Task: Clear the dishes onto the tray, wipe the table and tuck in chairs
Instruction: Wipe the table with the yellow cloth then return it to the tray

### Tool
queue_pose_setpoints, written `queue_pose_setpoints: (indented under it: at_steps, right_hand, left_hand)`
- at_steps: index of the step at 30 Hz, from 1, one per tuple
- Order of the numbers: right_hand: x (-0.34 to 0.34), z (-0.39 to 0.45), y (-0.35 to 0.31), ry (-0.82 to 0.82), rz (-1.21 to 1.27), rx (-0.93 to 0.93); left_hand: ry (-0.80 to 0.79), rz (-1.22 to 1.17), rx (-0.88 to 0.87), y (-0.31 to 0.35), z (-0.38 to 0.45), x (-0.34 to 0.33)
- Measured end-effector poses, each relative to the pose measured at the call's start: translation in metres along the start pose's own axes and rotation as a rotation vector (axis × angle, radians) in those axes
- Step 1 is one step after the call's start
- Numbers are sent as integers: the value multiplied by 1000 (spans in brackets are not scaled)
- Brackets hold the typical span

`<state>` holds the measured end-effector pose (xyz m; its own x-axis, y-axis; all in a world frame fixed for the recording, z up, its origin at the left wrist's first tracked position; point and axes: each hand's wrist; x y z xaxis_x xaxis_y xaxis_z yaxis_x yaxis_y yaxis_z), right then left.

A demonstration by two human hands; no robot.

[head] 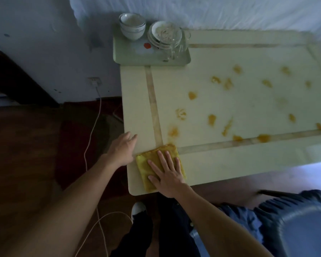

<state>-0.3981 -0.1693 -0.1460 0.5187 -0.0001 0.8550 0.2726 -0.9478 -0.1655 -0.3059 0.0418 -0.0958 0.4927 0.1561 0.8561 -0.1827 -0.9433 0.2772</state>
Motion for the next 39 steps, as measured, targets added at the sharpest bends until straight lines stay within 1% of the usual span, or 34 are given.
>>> queue_pose_setpoints:
  at_steps: [6,9,14,20,23,25,27,29,32,35,37,39]
  right_hand:
    - [6,14,34,44,158,-156]
    - [13,32,51,56,199,-205]
    - [32,71,73,54,246,-262]
    - [64,117,100,102,284,-280]
    - [81,150,122,111,285,-284]
    - [99,177,141,106,276,-288]
    - [120,201,157,95,266,-273]
    - [131,211,170,96,255,-242]
    - [117,183,170,148,225,-195]
    - [108,164,173,131,202,-160]
    - [119,182,187,154,208,-199]
    - [137,212,205,173,231,-239]
  left_hand:
    - [-191,148,-42,29,13,-12]
    - [-230,198,-42,35,24,-17]
    - [-195,199,-9,39,55,-17]
    - [-163,145,58,50,126,12]
    - [-184,109,112,54,161,26]
    - [-204,148,141,58,175,29]
    - [-183,185,149,59,178,26]
    - [-179,167,156,61,178,27]
    - [-227,160,145,63,189,38]
    - [-180,105,132,76,225,60]
    - [-150,135,118,90,255,74]
    - [-136,184,143,97,276,76]
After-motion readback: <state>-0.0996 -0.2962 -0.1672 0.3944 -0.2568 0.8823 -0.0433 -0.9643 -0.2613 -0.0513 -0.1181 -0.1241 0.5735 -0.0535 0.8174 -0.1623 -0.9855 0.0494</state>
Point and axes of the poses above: each hand's wrist, its own z-axis towards the middle knuckle, its own x-axis out of the back of the hand, y = z × x, and after that the axes turned 1 degree about y, right-handed
